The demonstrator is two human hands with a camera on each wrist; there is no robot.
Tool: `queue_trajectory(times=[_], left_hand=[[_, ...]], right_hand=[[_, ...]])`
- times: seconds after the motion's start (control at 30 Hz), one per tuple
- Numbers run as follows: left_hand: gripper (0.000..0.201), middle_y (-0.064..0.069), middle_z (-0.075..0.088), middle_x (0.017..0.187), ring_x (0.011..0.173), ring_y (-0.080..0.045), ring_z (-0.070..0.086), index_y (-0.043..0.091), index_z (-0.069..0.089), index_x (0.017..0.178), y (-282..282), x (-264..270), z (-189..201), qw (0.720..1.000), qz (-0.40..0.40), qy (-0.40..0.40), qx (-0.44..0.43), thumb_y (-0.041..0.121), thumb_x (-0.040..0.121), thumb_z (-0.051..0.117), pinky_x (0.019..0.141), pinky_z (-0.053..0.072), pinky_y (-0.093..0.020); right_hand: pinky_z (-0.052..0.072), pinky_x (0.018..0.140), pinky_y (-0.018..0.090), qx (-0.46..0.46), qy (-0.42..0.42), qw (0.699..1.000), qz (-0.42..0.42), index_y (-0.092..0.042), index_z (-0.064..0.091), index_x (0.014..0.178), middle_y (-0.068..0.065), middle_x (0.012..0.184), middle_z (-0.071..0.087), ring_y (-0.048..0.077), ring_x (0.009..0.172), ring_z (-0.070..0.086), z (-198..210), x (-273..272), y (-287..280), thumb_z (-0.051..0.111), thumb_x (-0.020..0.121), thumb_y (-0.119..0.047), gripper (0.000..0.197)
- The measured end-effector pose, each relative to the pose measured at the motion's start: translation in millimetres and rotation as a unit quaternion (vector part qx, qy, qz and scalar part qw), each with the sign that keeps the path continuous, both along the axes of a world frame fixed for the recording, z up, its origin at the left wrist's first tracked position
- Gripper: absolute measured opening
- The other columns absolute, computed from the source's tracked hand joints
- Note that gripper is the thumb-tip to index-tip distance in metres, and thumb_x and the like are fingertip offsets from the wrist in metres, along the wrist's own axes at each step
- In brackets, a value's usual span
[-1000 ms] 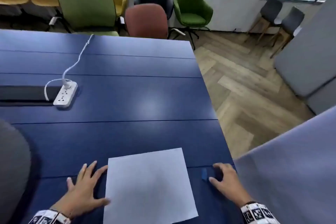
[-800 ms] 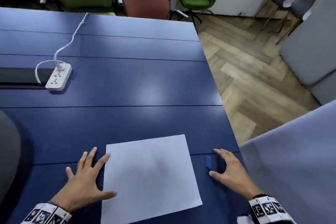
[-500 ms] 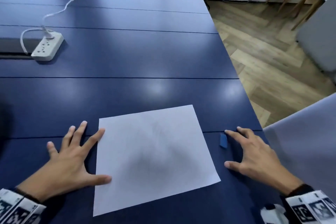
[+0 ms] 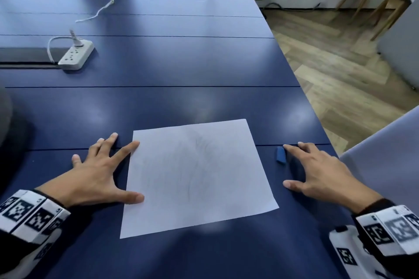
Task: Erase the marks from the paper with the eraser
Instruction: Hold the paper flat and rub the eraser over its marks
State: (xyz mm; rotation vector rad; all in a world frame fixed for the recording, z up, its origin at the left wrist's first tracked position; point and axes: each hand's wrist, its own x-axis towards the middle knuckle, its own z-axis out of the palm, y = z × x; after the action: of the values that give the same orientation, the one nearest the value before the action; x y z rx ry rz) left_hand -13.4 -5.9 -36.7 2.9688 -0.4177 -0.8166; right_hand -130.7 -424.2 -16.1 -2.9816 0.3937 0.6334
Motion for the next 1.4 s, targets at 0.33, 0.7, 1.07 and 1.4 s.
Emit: queue_trajectory(times=[0.33, 0.7, 1.07, 1.4], left_hand=[[0.134, 0.000, -0.022, 0.158, 0.145, -0.023, -0.022, 0.055, -0.013, 0.145, 0.3, 1.6, -0.8, 1.000, -0.012, 0.008, 0.007, 0.096, 0.037, 0.057, 0.111, 0.008, -0.070], [0.133, 0.001, -0.022, 0.157, 0.145, -0.029, -0.015, 0.053, -0.017, 0.145, -0.6, 10.9, 5.8, 0.998, -0.049, 0.027, 0.032, 0.094, 0.041, 0.057, 0.107, 0.018, -0.071], [0.136, 0.021, -0.024, 0.156, 0.146, -0.027, -0.004, 0.026, -0.008, 0.153, -18.8, 35.1, 8.8, 0.990, -0.141, -0.011, 0.031, 0.094, 0.052, 0.051, 0.106, 0.017, -0.072], [0.126, 0.022, -0.010, 0.158, 0.134, -0.025, 0.012, 0.029, 0.006, 0.151, -29.3, 56.0, 14.5, 0.988, -0.157, -0.003, 0.000, 0.081, 0.055, 0.068, 0.092, 0.039, -0.061]], right_hand=[[0.044, 0.096, 0.030, -0.011, -0.002, 1.000, 0.012, -0.048, -0.001, 0.147, -0.001, 0.155, 0.019, 0.020, 0.132, 0.043, 5.5, 3.4, 8.6, 0.058, 0.079, -0.063, 0.091], [0.050, 0.085, 0.040, 0.035, -0.043, 0.998, -0.034, -0.049, 0.052, 0.114, -0.004, 0.107, 0.052, 0.023, 0.099, 0.060, -2.7, 20.9, 4.1, 0.076, 0.068, -0.045, 0.052], [0.051, 0.058, 0.022, 0.313, -0.125, 0.941, 0.018, -0.020, 0.062, 0.084, 0.001, 0.061, 0.068, 0.011, 0.055, 0.066, 36.6, 80.0, 89.9, 0.078, 0.073, -0.009, 0.022], [0.059, 0.066, 0.035, 0.409, -0.123, 0.904, 0.024, -0.009, 0.066, 0.085, 0.006, 0.076, 0.073, 0.019, 0.057, 0.065, 0.4, 169.8, 172.2, 0.068, 0.081, -0.008, 0.005]])
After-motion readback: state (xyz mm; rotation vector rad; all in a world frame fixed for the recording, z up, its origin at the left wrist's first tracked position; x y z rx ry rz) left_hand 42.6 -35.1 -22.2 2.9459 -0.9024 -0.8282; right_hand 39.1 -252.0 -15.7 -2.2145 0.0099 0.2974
